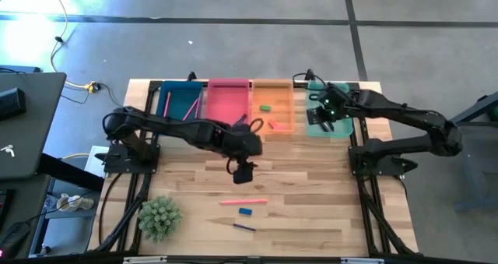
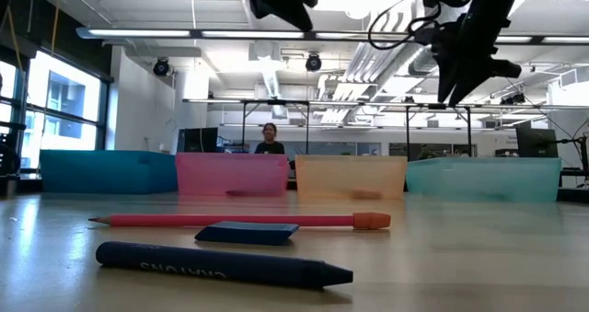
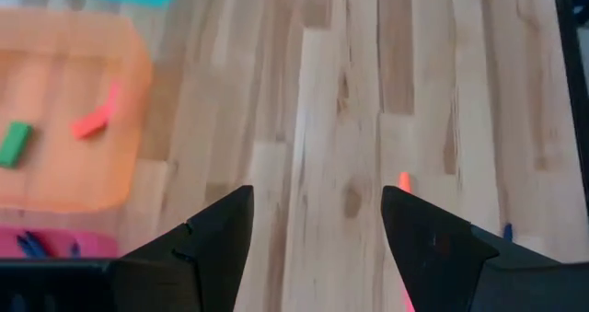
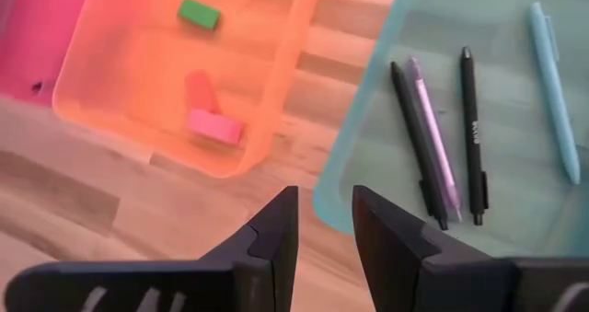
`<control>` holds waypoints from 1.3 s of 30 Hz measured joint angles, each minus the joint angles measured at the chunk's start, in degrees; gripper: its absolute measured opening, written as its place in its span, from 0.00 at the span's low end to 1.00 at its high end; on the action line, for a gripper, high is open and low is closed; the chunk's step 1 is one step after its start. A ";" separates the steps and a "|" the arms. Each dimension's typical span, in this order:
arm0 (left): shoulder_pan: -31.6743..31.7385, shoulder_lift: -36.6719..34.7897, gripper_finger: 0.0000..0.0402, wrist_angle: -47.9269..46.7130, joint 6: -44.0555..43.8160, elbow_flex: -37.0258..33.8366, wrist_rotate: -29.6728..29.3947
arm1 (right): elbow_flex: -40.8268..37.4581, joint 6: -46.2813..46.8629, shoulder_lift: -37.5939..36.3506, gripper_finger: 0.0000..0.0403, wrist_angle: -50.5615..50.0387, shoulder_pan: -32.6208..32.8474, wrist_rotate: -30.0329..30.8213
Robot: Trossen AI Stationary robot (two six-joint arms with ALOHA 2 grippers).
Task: Sort crayons/erasers/pens/pencils in bins
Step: Put the pink pencil into the blue bin
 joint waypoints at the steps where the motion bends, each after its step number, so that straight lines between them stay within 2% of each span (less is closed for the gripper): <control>1: -0.41 0.66 0.57 0.28 -0.45 -0.01 0.00 | 0.00 0.00 0.00 0.24 -0.06 0.61 0.02; 8: -3.24 6.05 0.57 2.98 -3.64 0.01 -0.18 | 0.00 -1.21 -0.02 0.24 -0.40 3.97 0.91; 16: -6.42 12.14 0.57 7.10 -4.11 -0.01 -1.94 | 0.00 -1.55 0.00 0.24 -0.72 6.15 4.86; 26: -8.97 18.06 0.57 9.74 -7.41 0.05 -4.41 | 0.00 -2.58 0.01 0.24 -0.96 6.27 4.85; 30: -9.32 19.68 0.57 10.21 -10.09 0.05 -4.15 | 0.00 -2.58 0.00 0.24 -0.92 6.27 4.87; 39: -10.49 23.60 0.57 10.61 -10.15 0.05 -4.07 | 0.00 -2.40 0.01 0.24 -0.77 6.27 4.94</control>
